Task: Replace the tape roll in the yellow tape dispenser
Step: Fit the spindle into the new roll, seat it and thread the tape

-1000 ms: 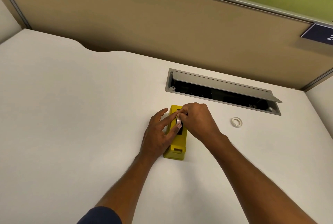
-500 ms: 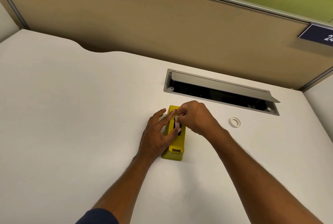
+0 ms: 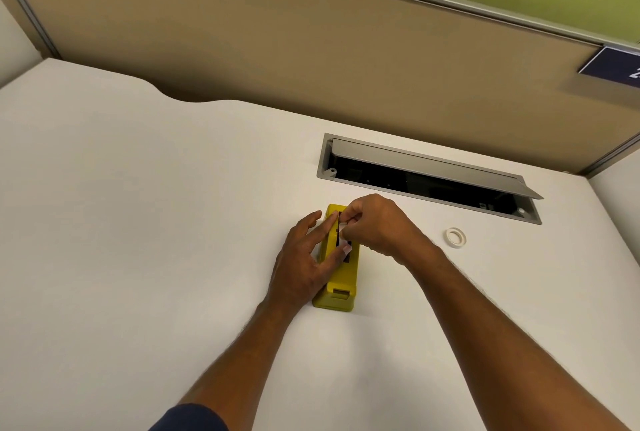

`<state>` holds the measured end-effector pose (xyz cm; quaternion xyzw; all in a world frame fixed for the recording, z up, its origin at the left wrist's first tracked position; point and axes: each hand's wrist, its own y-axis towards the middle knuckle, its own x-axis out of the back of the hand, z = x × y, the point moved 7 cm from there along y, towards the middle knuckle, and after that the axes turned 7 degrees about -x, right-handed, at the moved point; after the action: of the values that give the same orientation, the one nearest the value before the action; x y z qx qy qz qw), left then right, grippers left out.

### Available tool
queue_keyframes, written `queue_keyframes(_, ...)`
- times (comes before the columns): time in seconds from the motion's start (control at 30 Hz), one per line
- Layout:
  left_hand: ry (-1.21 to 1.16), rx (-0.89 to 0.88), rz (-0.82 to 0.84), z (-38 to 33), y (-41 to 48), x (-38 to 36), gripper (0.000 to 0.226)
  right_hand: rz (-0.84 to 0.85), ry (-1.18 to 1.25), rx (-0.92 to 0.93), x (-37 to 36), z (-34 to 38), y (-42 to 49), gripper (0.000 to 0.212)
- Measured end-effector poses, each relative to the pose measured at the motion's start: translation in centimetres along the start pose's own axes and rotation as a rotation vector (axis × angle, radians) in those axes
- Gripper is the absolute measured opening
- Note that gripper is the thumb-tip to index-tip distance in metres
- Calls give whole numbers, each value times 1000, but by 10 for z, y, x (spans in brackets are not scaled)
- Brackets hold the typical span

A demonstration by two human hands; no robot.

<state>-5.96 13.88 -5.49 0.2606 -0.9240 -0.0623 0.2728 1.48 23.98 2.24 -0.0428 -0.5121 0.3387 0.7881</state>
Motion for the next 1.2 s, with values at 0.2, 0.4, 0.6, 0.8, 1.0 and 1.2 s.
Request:
queue_keyframes(0.2,-7,12,-1,2,0,-1,50,-8,-13,40,1,1,1,9)
queue_keyframes(0.4,-9,7,-1,3,0,-1,51,-48,-6,64,3,-2,3,13)
queue_keyframes(0.6,-15,2,-12,1,-1,0,44,-72,16,129,5,-3,1,10)
queue_keyframes(0.8,-38,17,-37,0,0,1,50,-121,-26,214,2,-1,-2,11)
queue_keyframes(1.0,-14,8,-29,0,0,1,43,-158,-27,207,-1,-5,2,15)
queue_keyframes(1.2,3,4,-21,0,0,-1,46,-171,-22,219,-3,-6,0,16)
